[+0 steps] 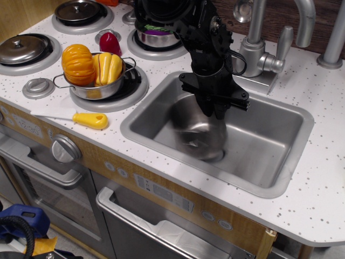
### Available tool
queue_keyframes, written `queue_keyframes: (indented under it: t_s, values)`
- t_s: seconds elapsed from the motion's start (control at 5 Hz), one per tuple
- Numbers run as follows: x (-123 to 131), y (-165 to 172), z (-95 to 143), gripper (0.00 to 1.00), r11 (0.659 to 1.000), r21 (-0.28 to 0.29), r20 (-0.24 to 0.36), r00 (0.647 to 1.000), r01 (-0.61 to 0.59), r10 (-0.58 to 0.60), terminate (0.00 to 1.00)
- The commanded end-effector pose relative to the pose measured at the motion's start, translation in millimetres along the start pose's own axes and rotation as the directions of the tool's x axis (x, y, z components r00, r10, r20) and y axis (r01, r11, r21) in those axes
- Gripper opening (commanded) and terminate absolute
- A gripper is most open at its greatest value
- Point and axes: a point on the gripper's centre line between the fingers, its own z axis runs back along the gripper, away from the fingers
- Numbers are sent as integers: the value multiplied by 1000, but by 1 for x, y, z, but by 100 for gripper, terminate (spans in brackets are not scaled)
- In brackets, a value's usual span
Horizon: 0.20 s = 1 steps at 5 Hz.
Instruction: Put pot in sink
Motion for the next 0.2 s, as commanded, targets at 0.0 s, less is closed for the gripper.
queue_keyframes:
  t_s: [0.0]
  values:
    - [10,2,12,100,1000,8,55,998,-5,4,100]
